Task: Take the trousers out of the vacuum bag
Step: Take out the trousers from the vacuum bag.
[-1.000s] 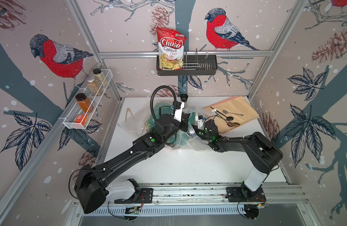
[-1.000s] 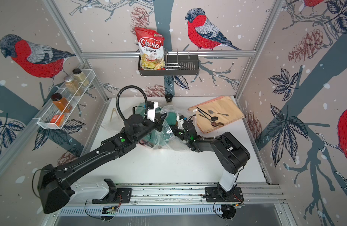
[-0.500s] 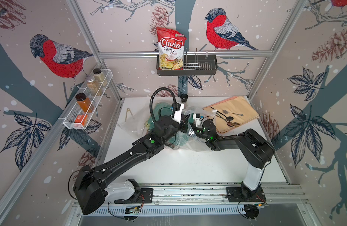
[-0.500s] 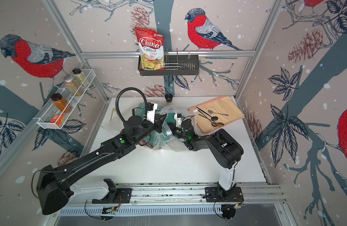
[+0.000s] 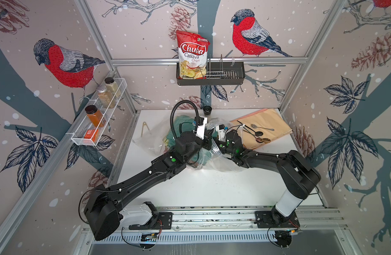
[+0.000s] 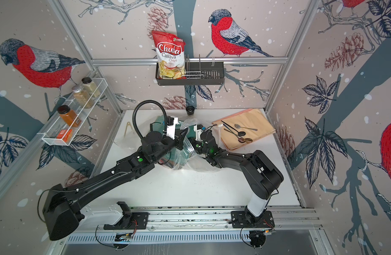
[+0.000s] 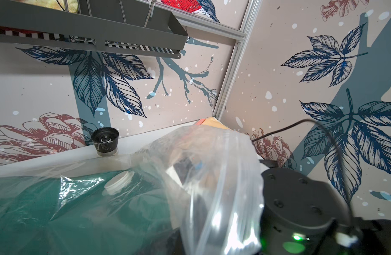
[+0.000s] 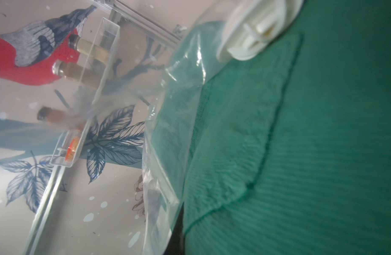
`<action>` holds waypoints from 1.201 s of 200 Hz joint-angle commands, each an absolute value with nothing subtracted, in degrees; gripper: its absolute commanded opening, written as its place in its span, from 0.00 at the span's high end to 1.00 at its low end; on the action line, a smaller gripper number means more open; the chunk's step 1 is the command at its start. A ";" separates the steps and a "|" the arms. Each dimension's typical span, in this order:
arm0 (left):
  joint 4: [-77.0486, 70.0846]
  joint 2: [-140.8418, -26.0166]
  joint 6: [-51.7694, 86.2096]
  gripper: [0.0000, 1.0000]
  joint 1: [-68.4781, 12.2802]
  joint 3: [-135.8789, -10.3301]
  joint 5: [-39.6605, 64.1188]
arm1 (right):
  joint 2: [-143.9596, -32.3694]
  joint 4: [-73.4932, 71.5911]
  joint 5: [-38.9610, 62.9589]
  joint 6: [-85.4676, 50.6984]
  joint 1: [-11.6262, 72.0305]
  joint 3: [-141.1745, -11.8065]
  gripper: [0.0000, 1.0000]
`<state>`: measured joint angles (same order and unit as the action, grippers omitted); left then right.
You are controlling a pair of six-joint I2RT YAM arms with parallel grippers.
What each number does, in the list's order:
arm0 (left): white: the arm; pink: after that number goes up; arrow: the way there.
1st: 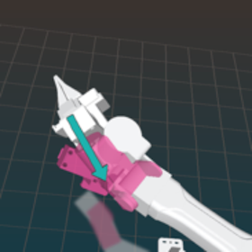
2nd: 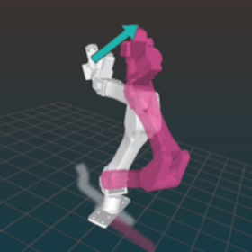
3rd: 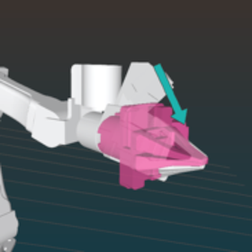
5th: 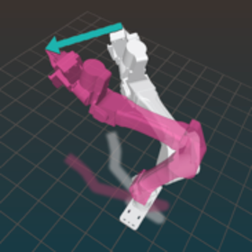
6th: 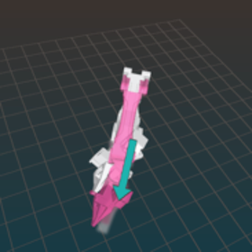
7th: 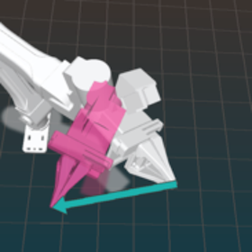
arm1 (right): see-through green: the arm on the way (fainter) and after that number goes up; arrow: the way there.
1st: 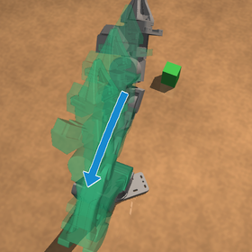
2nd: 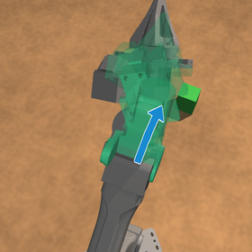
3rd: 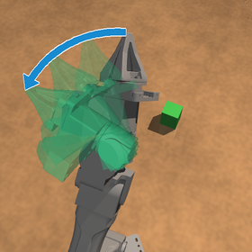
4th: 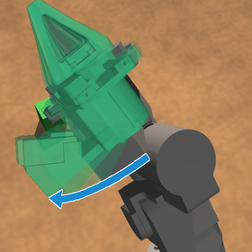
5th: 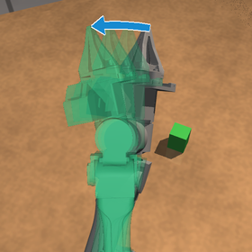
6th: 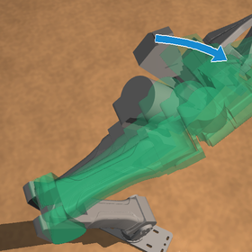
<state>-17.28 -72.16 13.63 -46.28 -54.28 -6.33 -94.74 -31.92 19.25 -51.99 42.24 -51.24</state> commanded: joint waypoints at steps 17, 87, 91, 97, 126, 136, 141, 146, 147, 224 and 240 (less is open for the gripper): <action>-19.87 -73.63 14.21 1.00 -44.86 -54.80 -6.65 | -88.93 -16.83 12.49 -43.96 42.25 -53.78 1.00; -21.39 -76.40 15.03 1.00 -40.57 -53.15 -3.80 | -79.23 -0.71 6.88 -39.36 42.23 -58.60 1.00; -21.45 -76.69 15.04 1.00 -40.44 -53.13 -3.42 | -78.84 0.03 6.54 -39.18 42.20 -58.89 1.00; -21.60 -77.02 15.16 1.00 -40.20 -53.21 -2.91 | -78.26 1.21 6.14 -38.90 42.19 -59.39 1.00; -22.51 -79.37 15.52 1.00 -39.66 -53.75 -0.89 | -75.94 5.85 4.26 -37.38 42.18 -61.15 1.00; -22.77 -80.32 15.56 1.00 -39.64 -54.05 -0.35 | -75.21 7.07 3.89 -36.89 42.03 -61.58 1.00; -22.85 -80.85 15.58 1.00 -39.55 -54.13 -0.08 | -74.88 7.65 3.79 -36.60 42.01 -61.80 1.00; -22.87 -81.35 15.62 1.00 -39.55 -54.31 0.12 | -74.50 8.31 3.63 -36.43 41.93 -62.06 1.00; -22.86 -81.45 15.59 1.00 -39.55 -54.36 0.15 | -74.43 8.42 3.57 -36.36 41.93 -62.14 1.00; -24.08 -87.06 15.65 1.00 -39.43 -54.42 3.03 | -68.40 18.34 1.42 -31.62 37.96 -69.08 1.00; -24.75 -88.42 15.60 1.00 -39.46 -54.03 3.08 | -68.05 20.21 1.60 -30.95 36.96 -71.04 1.00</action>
<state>-22.00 -86.98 15.70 -39.53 -54.43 1.69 -69.01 20.88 2.96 -33.63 38.06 -68.29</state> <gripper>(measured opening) 0.057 0.120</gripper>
